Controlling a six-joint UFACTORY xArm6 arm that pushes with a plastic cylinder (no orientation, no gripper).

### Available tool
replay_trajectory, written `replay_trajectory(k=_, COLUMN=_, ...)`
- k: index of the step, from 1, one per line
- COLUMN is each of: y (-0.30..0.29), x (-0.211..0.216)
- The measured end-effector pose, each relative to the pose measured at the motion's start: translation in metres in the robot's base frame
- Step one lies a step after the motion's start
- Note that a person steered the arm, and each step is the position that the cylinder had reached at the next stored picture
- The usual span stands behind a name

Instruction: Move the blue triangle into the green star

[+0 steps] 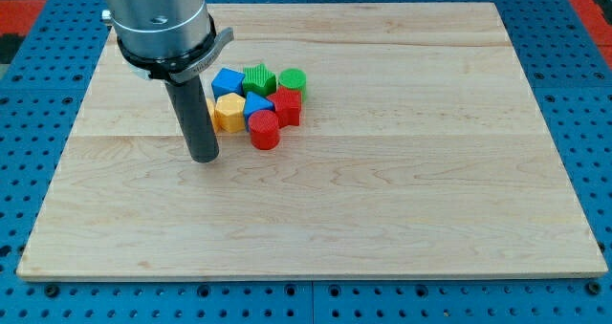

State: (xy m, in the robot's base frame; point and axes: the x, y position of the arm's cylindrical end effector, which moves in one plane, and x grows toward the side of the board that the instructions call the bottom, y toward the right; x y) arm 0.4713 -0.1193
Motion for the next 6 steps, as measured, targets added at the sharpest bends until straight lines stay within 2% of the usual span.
replay_trajectory(k=4, y=0.065, x=-0.055)
replay_trajectory(k=6, y=0.067, x=-0.064)
